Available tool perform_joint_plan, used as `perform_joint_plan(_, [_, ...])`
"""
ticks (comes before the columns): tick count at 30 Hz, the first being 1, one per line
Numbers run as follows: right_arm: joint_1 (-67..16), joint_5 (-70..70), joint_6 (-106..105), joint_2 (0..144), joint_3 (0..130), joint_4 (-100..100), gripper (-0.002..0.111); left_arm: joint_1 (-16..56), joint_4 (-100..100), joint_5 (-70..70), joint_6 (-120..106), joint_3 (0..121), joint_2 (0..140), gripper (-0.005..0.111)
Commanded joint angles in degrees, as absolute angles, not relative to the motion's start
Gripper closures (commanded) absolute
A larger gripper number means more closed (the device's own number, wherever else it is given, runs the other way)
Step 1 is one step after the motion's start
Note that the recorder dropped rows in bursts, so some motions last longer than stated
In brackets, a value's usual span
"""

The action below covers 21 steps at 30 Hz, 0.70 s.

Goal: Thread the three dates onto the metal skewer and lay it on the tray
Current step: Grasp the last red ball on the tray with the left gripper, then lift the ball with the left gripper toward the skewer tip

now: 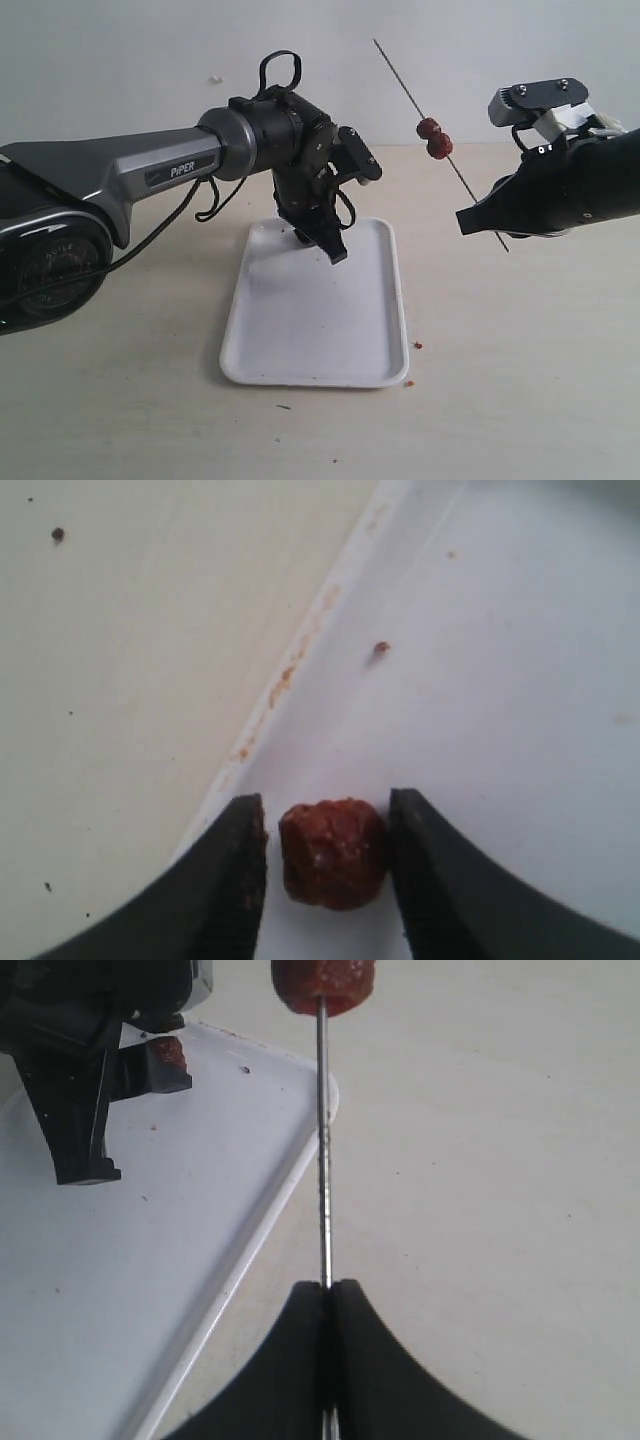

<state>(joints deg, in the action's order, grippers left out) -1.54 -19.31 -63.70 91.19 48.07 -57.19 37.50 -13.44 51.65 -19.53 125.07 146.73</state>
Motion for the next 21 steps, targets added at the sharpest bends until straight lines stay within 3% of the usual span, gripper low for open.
perform_joint_plan(1, [-1.4,-19.5,-63.9,90.8,48.4,-56.9,0.108,37.8,-13.1,53.9,-19.3,124.9,147.5,0.067])
perform_joint_plan(16, [-1.4,-20.0,-63.9,90.8,48.4,-56.8,0.108,37.8,-11.9,53.1,-8.7,124.9,143.7,0.073])
perform_joint_plan(21, [-1.4,-24.1,-63.9,90.8,48.3,-56.8,0.108,36.5,2.6,49.1,-5.7,124.9,138.5,0.073])
